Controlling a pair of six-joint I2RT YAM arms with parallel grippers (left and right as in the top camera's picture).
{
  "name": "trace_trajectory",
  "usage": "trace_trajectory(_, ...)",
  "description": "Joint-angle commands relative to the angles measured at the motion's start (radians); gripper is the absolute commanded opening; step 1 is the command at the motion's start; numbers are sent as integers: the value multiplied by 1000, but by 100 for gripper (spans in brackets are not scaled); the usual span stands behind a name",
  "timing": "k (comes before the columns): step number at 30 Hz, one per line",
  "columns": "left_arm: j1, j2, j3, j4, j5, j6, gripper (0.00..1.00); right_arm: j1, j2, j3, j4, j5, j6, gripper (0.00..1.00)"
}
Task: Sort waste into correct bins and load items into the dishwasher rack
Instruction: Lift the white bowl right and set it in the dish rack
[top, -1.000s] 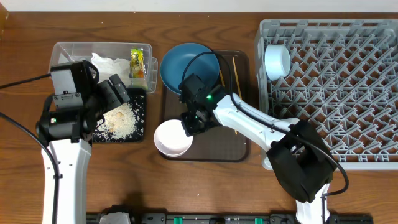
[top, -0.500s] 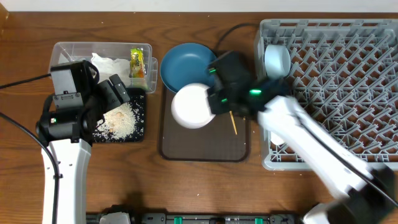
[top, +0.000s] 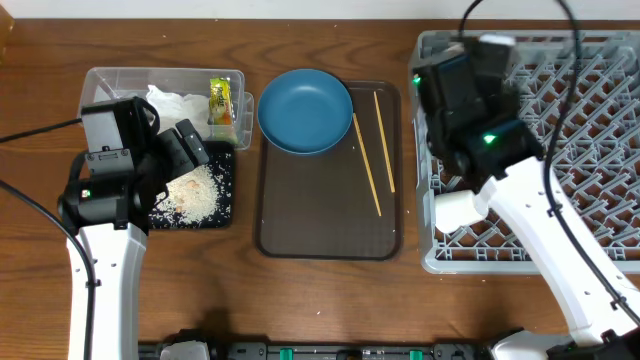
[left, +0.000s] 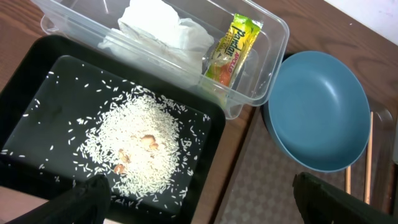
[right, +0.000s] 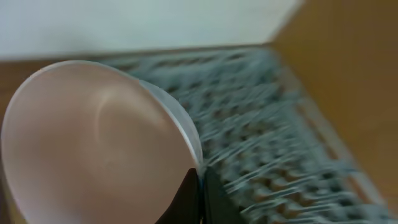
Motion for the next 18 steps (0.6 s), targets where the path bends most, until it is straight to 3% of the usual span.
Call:
trace_trajectory(1, 4, 0, 18, -3, -5, 8, 96, -54, 13, 4, 22, 225, -39, 1)
trace_trajectory(12, 4, 0, 18, -3, -5, 8, 96, -209, 34, 3, 32, 290, -161, 1)
trace_trajectory(18, 4, 0, 18, -3, -5, 8, 96, -245, 101, 3, 209, 290, -288, 1)
